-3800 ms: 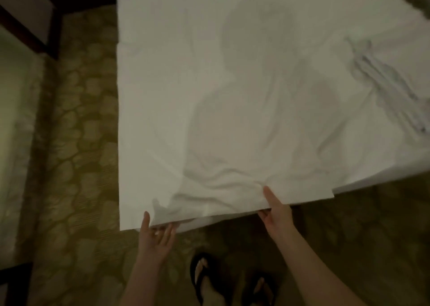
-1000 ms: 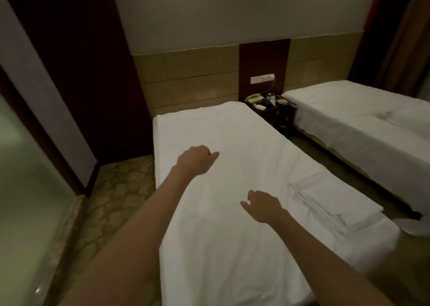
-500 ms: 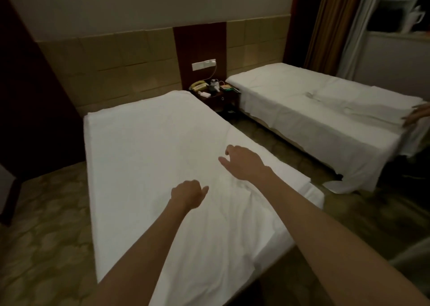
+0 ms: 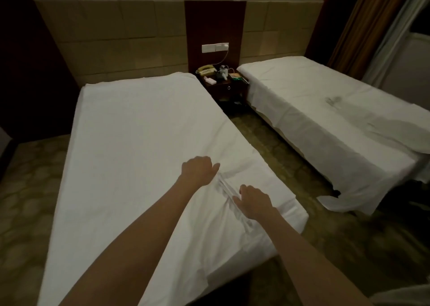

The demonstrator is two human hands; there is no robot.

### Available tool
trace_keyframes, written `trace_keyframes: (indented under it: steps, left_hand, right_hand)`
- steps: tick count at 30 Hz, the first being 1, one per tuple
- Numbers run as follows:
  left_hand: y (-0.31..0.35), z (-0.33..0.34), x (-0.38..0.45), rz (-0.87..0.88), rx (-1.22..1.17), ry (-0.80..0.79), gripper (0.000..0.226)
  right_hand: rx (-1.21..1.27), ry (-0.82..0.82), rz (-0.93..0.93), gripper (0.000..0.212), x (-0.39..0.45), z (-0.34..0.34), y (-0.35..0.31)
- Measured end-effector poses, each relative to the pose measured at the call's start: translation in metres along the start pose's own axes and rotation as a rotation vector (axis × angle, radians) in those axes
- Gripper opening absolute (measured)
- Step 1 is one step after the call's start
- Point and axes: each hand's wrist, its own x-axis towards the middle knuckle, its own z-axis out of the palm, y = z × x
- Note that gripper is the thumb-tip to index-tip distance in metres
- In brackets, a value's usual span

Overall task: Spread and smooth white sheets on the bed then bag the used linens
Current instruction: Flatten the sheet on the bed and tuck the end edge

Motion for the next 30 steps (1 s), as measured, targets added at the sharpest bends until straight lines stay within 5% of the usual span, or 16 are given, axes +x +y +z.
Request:
trace_keyframes:
  steps: [4, 15, 25, 30]
  left_hand:
    - [0.037, 0.001, 0.051, 0.021, -0.048, 0.038, 0.048]
    - [0.083, 0.112, 0.138, -0.09, 0.042, -0.296, 0.05]
    - [0.131, 0.13, 0.255, -0.271, -0.086, -0.133, 0.047]
    - [0.11, 0.216, 0.282, -0.538, -0.425, -0.274, 0.065]
  right_hand:
    - [0.038, -0.017, 0.023, 0.046, 0.037, -0.002, 0.036]
    - [0.118, 0.175, -0.125, 0.043, 0.188, -0.077, 0.103]
    - [0.037, -0.197, -0.159, 0.044, 0.276, 0.033, 0.194]
    - [0.112, -0.27, -0.119, 0.043, 0.333, 0.09, 0.223]
